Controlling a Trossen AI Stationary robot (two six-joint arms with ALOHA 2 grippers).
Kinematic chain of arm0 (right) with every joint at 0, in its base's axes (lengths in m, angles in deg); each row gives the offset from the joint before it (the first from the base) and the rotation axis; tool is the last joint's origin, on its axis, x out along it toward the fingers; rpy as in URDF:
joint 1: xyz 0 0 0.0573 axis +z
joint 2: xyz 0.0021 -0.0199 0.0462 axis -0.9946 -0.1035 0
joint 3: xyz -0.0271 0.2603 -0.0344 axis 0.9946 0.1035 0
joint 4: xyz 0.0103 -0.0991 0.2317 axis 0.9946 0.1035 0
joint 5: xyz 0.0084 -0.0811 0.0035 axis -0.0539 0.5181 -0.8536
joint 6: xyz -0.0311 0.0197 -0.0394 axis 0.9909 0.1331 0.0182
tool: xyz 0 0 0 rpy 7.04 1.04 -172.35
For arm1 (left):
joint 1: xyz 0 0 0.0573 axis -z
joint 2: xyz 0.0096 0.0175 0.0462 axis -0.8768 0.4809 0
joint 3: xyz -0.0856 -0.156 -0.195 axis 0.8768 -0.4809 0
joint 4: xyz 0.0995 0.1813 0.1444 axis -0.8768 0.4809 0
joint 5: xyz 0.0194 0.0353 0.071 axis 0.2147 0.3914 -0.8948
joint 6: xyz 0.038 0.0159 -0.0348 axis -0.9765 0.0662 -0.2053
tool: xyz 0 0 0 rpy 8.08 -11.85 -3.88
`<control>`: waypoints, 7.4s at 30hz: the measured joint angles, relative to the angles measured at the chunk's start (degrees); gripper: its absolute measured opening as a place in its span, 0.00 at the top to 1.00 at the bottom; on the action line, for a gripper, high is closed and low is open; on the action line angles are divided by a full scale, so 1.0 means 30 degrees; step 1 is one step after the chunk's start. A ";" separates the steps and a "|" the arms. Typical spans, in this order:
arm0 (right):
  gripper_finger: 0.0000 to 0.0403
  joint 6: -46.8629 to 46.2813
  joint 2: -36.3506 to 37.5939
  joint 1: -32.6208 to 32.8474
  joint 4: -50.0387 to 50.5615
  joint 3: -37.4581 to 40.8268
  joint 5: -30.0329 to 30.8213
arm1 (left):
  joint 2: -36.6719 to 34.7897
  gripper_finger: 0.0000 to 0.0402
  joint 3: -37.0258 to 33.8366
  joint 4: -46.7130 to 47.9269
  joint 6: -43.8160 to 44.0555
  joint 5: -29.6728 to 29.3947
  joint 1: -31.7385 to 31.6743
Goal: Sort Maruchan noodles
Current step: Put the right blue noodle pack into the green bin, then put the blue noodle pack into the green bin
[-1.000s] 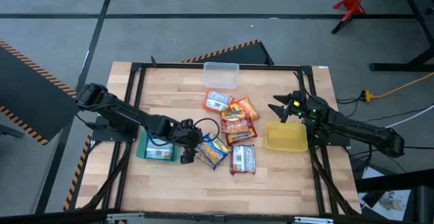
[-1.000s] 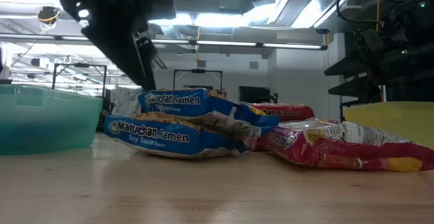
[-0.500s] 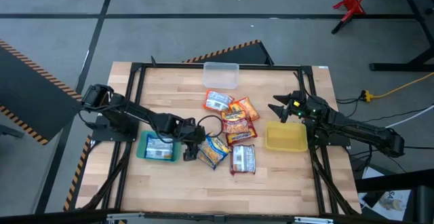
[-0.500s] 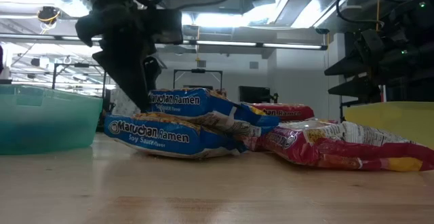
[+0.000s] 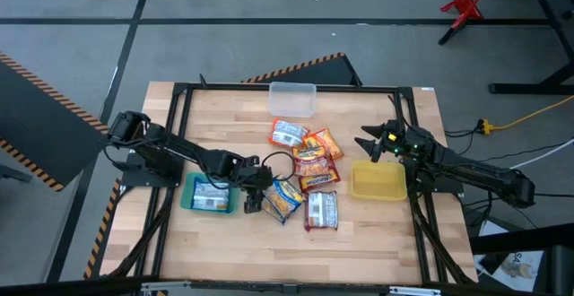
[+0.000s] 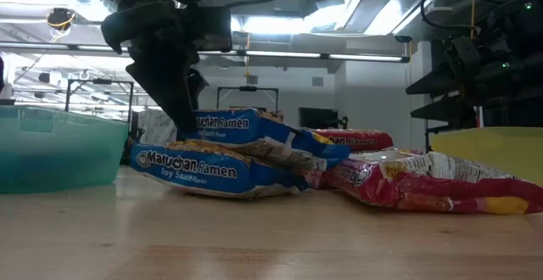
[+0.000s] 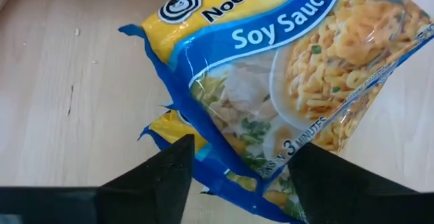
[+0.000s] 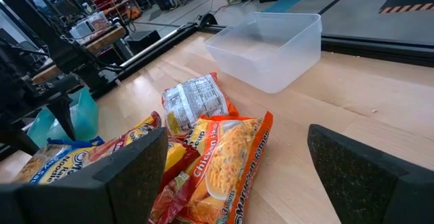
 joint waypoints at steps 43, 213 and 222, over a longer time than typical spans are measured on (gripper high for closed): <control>0.16 0.0000 -0.0173 -0.0007 -0.0015 0.0015 0.0219 | -0.4394 1.00 0.0007 0.1466 0.9339 -0.6872 0.3220; 0.16 0.0503 -0.0251 -0.0006 0.0007 0.0022 -0.0006 | 0.3378 0.40 0.1909 0.5438 -0.3740 0.0909 0.1049; 0.16 0.0503 -0.0255 -0.0007 0.0007 0.0022 0.0000 | 0.3468 0.52 0.1913 0.5111 -0.3605 0.0456 0.1056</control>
